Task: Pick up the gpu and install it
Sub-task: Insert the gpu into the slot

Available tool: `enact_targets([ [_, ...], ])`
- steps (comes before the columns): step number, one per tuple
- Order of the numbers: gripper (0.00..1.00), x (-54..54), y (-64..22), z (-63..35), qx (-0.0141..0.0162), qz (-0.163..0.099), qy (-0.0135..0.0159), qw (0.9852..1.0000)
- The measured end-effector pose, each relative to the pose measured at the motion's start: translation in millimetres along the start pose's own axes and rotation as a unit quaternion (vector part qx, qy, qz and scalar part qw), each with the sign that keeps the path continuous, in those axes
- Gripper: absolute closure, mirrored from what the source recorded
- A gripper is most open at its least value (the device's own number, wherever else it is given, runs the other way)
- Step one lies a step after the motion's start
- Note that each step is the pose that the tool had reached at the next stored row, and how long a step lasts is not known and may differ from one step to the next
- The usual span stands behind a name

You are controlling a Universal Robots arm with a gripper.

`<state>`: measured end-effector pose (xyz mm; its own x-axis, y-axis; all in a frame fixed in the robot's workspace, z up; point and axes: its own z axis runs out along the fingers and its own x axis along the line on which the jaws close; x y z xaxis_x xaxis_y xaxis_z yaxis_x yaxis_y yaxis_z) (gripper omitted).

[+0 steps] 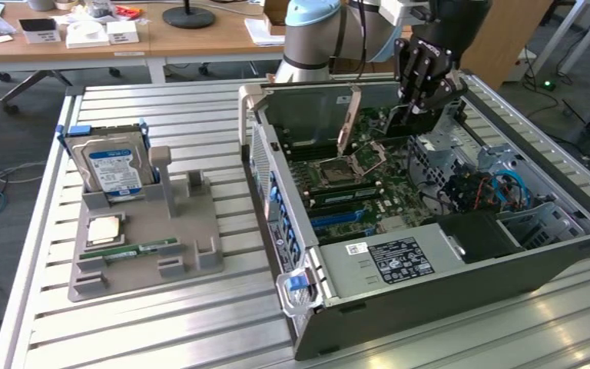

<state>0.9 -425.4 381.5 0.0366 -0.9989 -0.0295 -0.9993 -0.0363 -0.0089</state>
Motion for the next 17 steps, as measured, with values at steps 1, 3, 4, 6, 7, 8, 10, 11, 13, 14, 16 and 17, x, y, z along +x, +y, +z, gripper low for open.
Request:
enact_targets([
  [1,0.74,0.0,0.5,1.8,0.0000,0.000,0.0000,1.0000],
  [3,0.74,0.1,1.4,5.1,0.0000,0.000,0.0000,1.0000],
  [4,0.74,0.1,1.8,6.6,0.0000,0.000,0.0000,1.0000],
  [6,0.74,0.2,2.4,8.9,0.0000,0.000,0.0000,1.0000],
  [7,0.74,0.2,2.5,9.6,0.0000,0.000,0.0000,1.0000],
  [8,0.74,0.2,2.8,10.3,0.0000,0.000,0.0001,1.0000],
  [10,0.74,0.3,3.5,12.2,0.0000,0.000,0.0000,1.0000],
  [11,0.74,0.3,3.8,13.2,0.0000,0.000,0.0000,1.0000],
  [13,0.74,0.3,4.3,15.4,0.0000,0.000,0.0000,1.0000],
  [14,0.74,0.3,4.4,16.3,0.0000,0.000,0.0000,1.0000],
  [16,0.74,0.4,4.6,17.8,0.0000,0.000,0.0000,1.0000],
  [17,0.74,0.4,4.7,18.5,0.0000,0.000,0.0001,1.0000],
])
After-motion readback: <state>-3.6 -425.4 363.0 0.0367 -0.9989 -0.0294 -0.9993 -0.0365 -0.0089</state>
